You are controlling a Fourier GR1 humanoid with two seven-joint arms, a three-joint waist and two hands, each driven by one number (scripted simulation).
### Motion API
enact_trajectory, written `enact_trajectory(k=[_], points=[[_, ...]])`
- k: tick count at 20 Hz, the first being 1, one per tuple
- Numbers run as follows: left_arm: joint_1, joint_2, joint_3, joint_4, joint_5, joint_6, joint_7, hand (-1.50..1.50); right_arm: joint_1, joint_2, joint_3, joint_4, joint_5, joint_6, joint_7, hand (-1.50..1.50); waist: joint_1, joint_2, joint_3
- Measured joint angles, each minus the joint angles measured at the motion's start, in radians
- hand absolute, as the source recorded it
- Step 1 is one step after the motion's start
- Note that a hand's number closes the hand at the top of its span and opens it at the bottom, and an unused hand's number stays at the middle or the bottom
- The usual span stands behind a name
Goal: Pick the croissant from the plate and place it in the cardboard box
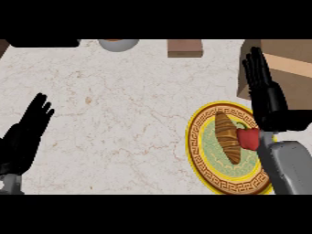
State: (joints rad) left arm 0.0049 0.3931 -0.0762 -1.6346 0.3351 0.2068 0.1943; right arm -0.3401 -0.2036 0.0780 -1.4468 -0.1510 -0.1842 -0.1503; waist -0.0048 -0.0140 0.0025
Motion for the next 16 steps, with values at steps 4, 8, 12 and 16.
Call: enact_trajectory(k=[4, 8, 12, 16], points=[[0.017, -0.021, 0.007, 0.046, -0.061, 0.026, -0.055, 0.00, 0.090, -0.041, -0.010, -0.131, 0.042, -0.039, 0.059, 1.50, -0.008, 0.006, -0.002], [0.027, -0.038, 0.006, 0.091, -0.121, 0.081, -0.092, 0.00, 0.182, -0.195, -0.021, -0.145, 0.200, -0.065, 0.095, 1.50, -0.030, 0.013, -0.013], [0.013, -0.067, -0.002, 0.153, -0.151, 0.106, -0.116, 0.00, 0.344, -0.170, -0.042, -0.189, 0.305, -0.220, 0.122, -1.50, -0.042, 0.012, -0.007], [-0.010, -0.091, -0.006, 0.204, -0.168, 0.110, -0.140, 0.00, 0.504, -0.189, -0.037, -0.326, 0.424, -0.298, 0.150, -1.50, -0.031, 0.011, -0.005]])
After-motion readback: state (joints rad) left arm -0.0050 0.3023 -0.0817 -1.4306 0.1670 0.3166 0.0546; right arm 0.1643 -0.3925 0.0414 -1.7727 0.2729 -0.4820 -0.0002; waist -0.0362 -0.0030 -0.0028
